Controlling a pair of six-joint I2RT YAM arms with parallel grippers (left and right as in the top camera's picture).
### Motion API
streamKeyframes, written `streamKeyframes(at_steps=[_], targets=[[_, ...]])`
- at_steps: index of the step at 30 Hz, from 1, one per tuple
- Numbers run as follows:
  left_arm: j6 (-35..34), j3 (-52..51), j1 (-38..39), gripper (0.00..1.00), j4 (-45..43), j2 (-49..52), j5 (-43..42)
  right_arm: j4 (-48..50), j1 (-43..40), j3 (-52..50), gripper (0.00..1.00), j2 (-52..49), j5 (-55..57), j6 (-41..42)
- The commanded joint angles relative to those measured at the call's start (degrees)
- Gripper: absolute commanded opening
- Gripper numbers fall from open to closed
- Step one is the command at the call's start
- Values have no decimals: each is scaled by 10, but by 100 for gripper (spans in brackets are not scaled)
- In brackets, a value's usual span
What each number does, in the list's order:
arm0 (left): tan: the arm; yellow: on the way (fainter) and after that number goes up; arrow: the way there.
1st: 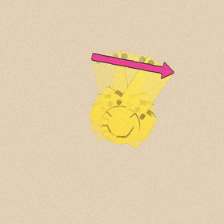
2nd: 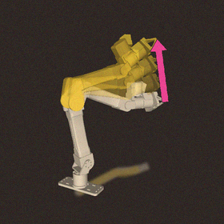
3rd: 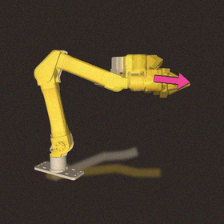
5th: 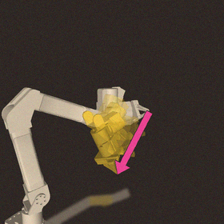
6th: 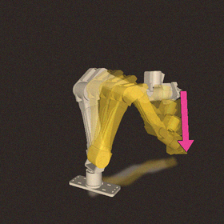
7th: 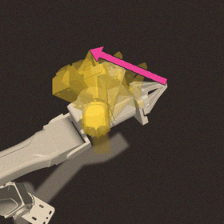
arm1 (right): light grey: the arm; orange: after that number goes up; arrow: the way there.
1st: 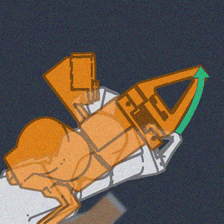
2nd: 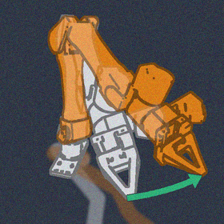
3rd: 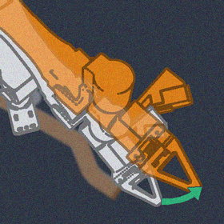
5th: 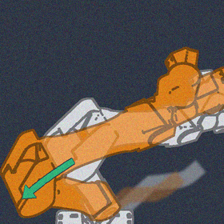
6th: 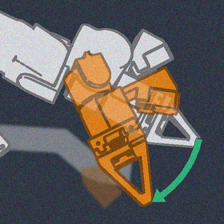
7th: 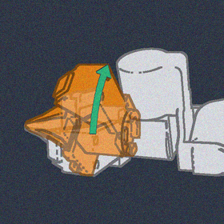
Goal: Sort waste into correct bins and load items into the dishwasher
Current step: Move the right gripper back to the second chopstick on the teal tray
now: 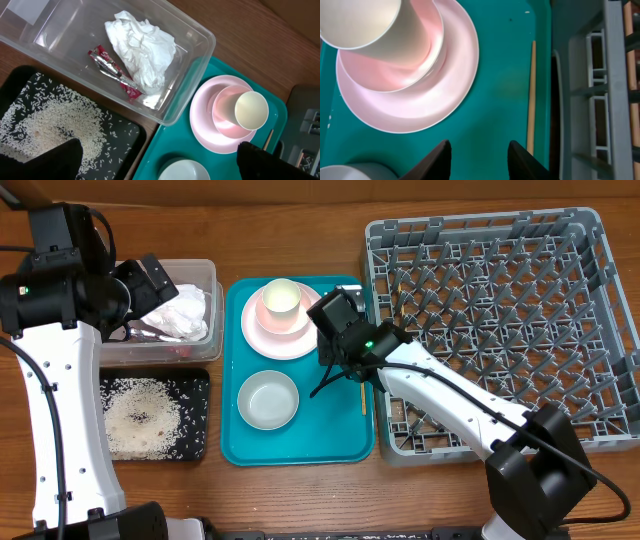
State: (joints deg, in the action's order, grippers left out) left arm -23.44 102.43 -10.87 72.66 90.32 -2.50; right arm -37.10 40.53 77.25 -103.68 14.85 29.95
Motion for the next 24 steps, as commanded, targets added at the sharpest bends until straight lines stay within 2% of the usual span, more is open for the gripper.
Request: streamKeyframes(at_steps=[1, 16, 24], targets=[[7, 9, 0, 100, 0, -3, 4, 4, 0, -3, 38, -2, 27, 1], [7, 9, 0, 100, 0, -3, 4, 11, 0, -3, 38, -59, 96, 6], [7, 9, 0, 100, 0, -3, 4, 15, -1, -3, 38, -113, 104, 53]])
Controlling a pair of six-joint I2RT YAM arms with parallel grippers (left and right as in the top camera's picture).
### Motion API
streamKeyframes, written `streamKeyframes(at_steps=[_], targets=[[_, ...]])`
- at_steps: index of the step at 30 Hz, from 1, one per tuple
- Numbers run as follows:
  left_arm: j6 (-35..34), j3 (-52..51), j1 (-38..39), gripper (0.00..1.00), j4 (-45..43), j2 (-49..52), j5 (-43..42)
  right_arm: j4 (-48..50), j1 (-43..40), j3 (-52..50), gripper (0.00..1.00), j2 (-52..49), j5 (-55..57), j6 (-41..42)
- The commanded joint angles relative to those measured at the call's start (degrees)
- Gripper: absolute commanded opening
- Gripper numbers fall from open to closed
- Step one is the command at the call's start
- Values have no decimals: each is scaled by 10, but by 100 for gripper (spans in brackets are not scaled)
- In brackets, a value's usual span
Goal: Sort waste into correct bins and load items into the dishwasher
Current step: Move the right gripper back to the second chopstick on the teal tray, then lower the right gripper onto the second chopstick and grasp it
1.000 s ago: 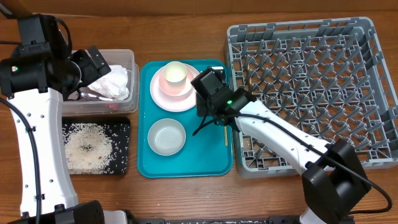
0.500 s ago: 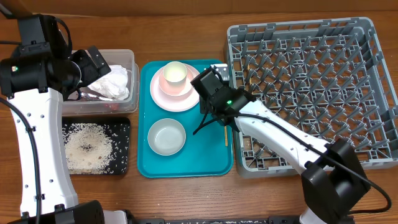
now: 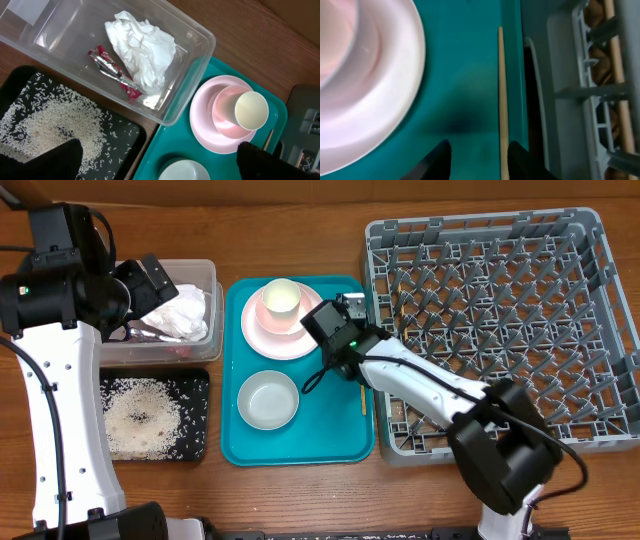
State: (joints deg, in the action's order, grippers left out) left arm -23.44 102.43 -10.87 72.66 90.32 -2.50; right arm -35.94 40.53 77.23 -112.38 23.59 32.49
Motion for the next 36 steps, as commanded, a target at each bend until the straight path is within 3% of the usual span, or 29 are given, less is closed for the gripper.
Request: streamKeyframes(at_steps=[1, 5, 11, 19, 24, 36], targets=[[7, 9, 0, 100, 0, -3, 4, 3, -1, -3, 38, -32, 22, 27], [7, 9, 0, 100, 0, -3, 4, 3, -1, -3, 41, -47, 30, 36], [7, 9, 0, 100, 0, -3, 4, -6, -1, -3, 45, -52, 7, 111], [7, 9, 0, 100, 0, -3, 4, -6, -1, -3, 45, -54, -71, 111], [7, 9, 0, 100, 0, -3, 4, -7, -1, -3, 38, -54, -89, 110], [7, 9, 0, 100, 0, -3, 4, -11, 0, 6, 38, -54, -28, 0]])
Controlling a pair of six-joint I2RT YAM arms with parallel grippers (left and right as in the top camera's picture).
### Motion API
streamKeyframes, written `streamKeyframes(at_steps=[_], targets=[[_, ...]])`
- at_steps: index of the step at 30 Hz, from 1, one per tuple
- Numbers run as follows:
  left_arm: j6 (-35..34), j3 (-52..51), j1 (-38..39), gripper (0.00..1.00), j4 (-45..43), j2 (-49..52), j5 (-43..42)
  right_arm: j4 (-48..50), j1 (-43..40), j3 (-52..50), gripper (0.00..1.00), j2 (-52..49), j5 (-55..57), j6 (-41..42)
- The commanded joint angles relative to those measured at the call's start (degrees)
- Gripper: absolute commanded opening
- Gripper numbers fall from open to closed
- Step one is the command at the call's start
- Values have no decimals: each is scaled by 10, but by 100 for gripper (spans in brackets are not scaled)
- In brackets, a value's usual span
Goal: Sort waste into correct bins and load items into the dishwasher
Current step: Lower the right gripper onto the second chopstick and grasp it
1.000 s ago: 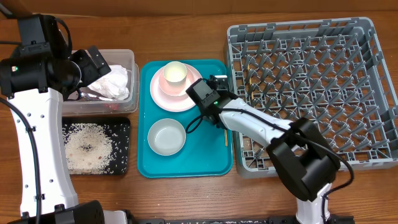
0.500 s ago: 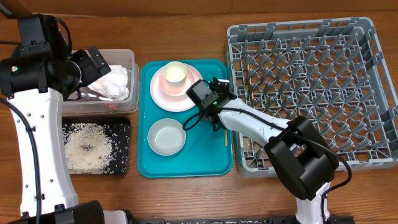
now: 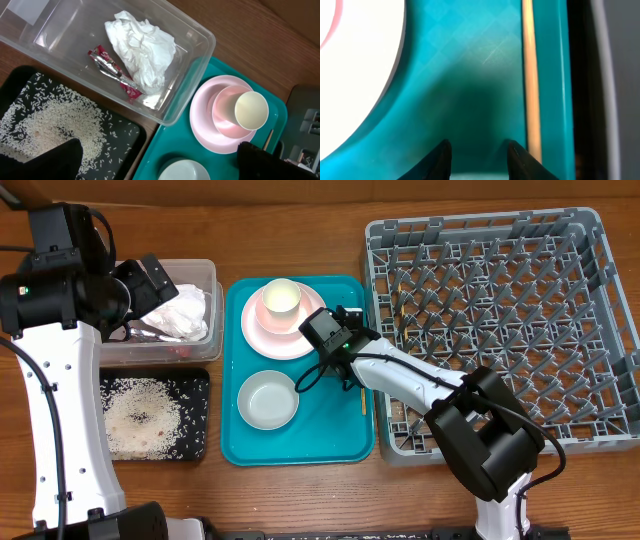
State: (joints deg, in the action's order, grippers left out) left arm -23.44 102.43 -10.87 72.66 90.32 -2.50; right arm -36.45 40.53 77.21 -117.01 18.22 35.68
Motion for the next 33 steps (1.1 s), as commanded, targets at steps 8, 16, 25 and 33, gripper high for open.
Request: streamKeyframes(at_steps=[8, 16, 25, 33], targets=[[7, 9, 0, 100, 0, -3, 4, -19, 0, 6, 38, -8, 41, -25], [7, 9, 0, 100, 0, -3, 4, -25, 0, 14, 39, -5, 53, -25], [7, 9, 0, 100, 0, -3, 4, -22, 1, 16, 39, -1, 0, -28], [7, 9, 0, 100, 0, -3, 4, -18, 1, 23, 39, 9, -13, -31]])
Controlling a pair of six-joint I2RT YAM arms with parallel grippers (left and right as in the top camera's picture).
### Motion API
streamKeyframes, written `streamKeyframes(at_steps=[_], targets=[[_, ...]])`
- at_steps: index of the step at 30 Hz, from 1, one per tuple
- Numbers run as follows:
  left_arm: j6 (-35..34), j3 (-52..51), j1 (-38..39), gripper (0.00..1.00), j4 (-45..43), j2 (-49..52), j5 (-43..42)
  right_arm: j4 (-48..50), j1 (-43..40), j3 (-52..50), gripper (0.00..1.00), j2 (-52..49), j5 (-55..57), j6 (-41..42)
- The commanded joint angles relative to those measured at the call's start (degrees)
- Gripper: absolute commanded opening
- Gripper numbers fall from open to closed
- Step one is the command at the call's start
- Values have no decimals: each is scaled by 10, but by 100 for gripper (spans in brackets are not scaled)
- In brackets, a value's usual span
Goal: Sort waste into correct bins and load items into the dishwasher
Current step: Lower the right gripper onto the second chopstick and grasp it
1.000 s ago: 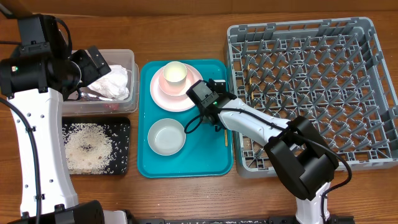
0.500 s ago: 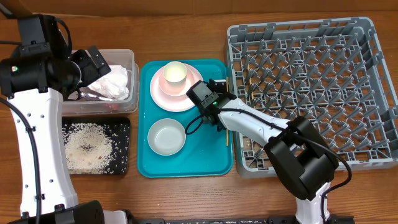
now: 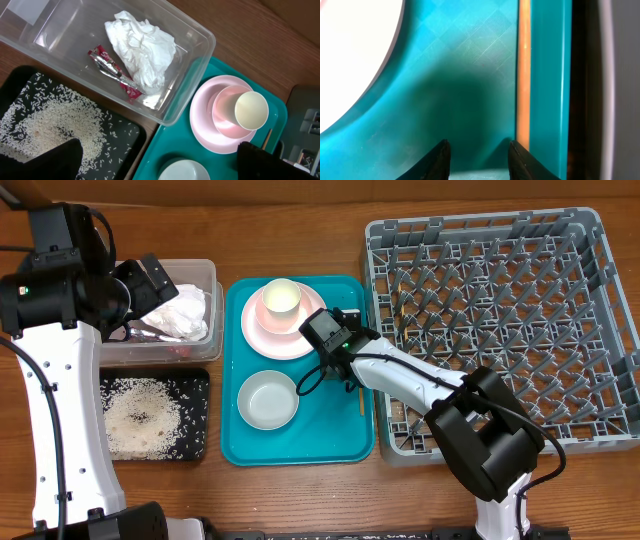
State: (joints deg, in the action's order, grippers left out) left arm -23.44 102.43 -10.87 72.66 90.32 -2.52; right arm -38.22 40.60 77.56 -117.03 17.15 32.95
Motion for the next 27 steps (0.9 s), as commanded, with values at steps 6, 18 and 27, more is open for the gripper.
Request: streamKeyframes(at_steps=[6, 18, 27], targets=[[7, 9, 0, 100, 0, -3, 4, -7, 0, 20, 39, 29, 33, -4], [7, 9, 0, 100, 0, -3, 4, -2, -7, -5, 44, 19, 42, 34], [7, 9, 0, 100, 0, -3, 4, -8, -7, -5, 47, 18, 23, 68]])
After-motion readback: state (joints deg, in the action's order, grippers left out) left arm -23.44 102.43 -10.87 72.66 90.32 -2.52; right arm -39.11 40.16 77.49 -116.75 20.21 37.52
